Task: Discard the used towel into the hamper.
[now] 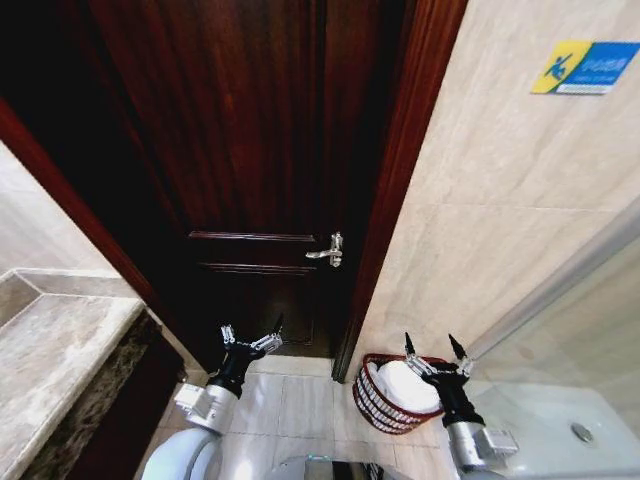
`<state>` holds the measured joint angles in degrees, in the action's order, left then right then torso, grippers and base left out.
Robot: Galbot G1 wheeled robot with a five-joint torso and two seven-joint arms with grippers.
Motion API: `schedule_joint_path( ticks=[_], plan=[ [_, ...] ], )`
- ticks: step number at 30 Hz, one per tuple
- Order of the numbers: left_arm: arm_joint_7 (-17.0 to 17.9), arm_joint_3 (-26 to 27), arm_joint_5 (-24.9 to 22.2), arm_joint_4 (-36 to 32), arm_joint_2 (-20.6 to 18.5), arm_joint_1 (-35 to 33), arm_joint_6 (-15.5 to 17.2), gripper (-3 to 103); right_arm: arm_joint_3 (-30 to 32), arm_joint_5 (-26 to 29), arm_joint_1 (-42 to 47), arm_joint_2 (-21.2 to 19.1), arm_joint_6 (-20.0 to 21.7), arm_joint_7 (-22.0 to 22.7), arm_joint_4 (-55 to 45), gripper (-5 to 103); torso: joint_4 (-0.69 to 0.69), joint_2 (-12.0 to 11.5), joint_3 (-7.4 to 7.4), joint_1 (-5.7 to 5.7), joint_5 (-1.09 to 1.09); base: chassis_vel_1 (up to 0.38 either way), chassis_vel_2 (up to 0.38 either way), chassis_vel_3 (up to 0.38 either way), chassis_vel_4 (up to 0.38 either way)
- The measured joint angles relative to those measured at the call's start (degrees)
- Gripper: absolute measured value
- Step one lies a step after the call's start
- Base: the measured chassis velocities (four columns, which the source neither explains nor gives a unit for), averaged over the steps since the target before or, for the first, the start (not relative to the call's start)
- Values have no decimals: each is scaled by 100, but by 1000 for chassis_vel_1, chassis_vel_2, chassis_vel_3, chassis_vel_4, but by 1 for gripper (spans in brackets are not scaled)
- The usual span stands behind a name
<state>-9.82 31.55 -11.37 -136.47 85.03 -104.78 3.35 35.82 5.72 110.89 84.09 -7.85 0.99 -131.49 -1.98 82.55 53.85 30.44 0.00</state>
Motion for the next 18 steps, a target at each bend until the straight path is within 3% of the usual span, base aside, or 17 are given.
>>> schedule_joint_path(
  ticks=[18],
  plan=[
    [0, 0, 0, 0, 0, 0, 0, 100, 0, 0, 0, 0, 0, 0, 0, 100, 0, -51, -27, -23, 0, 0, 0, 0, 0]
  ],
)
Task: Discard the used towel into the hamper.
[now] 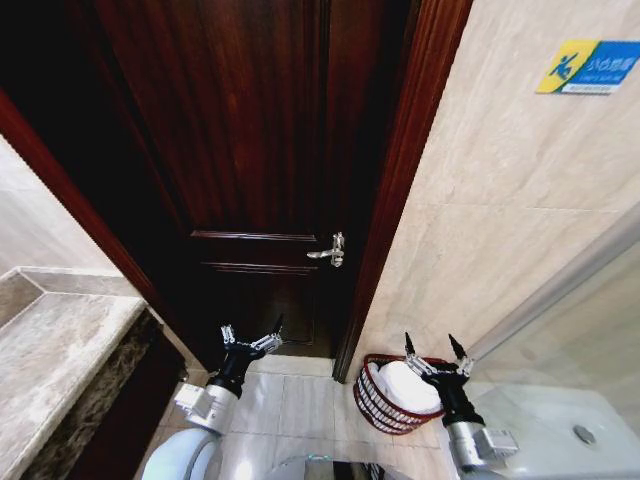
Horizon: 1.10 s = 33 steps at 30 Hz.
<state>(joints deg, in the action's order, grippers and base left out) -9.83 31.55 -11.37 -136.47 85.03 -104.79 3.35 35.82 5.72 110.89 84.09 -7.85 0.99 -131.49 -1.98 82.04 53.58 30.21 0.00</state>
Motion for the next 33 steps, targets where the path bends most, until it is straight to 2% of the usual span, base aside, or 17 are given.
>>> schedule_joint_path(
  ticks=[33],
  plan=[
    [0, 0, 0, 0, 0, 0, 0, 100, 0, 0, 0, 0, 0, 0, 0, 100, -1, -35, -19, -16, 0, 0, 0, 0, 0]
  ],
)
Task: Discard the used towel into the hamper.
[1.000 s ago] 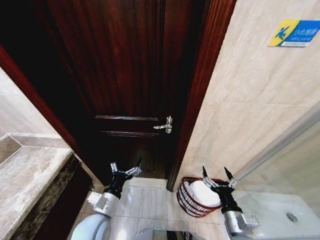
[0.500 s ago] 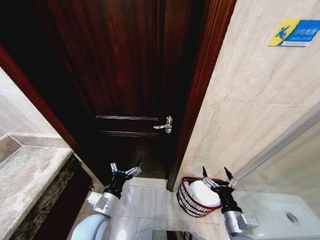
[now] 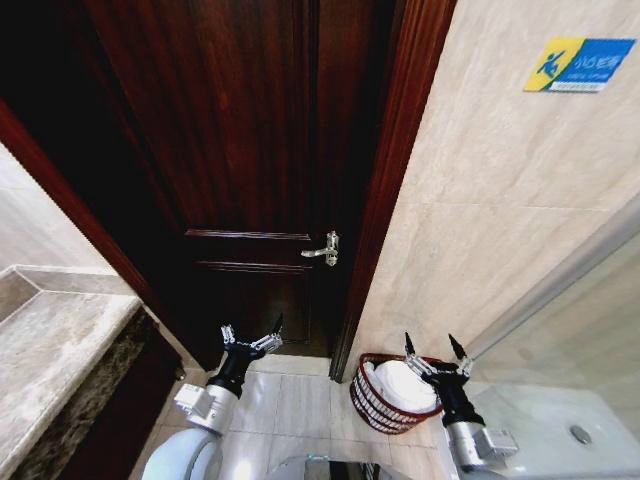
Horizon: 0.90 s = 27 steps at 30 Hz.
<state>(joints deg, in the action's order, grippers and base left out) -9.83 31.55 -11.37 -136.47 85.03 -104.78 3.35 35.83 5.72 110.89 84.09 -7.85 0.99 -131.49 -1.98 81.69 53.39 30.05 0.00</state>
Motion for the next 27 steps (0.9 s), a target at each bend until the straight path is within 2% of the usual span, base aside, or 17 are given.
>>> schedule_joint_path(
  ticks=[27],
  plan=[
    [0, 0, 0, 0, 0, 0, 0, 100, 0, 0, 0, 0, 0, 0, 0, 100, 0, -6, -4, -4, 0, 0, 0, 0, 0]
  ],
)
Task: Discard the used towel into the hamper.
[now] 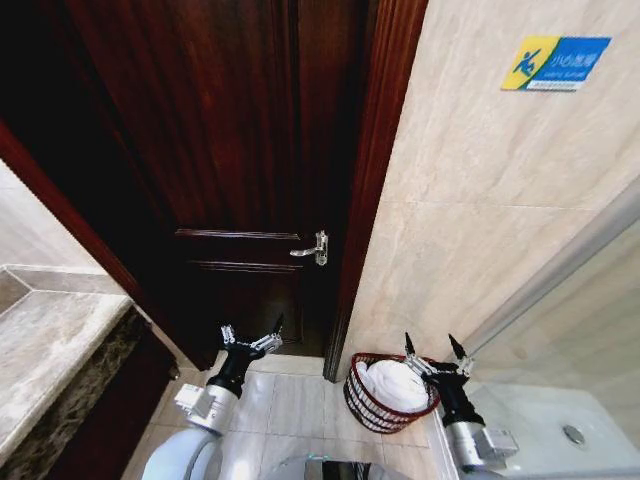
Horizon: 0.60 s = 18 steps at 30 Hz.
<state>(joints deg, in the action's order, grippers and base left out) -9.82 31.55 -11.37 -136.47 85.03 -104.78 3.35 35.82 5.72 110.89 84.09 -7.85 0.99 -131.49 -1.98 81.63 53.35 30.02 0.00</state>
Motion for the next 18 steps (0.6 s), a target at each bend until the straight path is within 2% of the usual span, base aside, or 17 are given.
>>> schedule_joint_path(
  ticks=[18],
  plan=[
    [0, 0, 0, 0, 0, 0, 0, 100, 0, 0, 0, 0, 0, 0, 0, 100, 0, -1, -1, -1, -1, -26, -29, 30, 26]
  ],
)
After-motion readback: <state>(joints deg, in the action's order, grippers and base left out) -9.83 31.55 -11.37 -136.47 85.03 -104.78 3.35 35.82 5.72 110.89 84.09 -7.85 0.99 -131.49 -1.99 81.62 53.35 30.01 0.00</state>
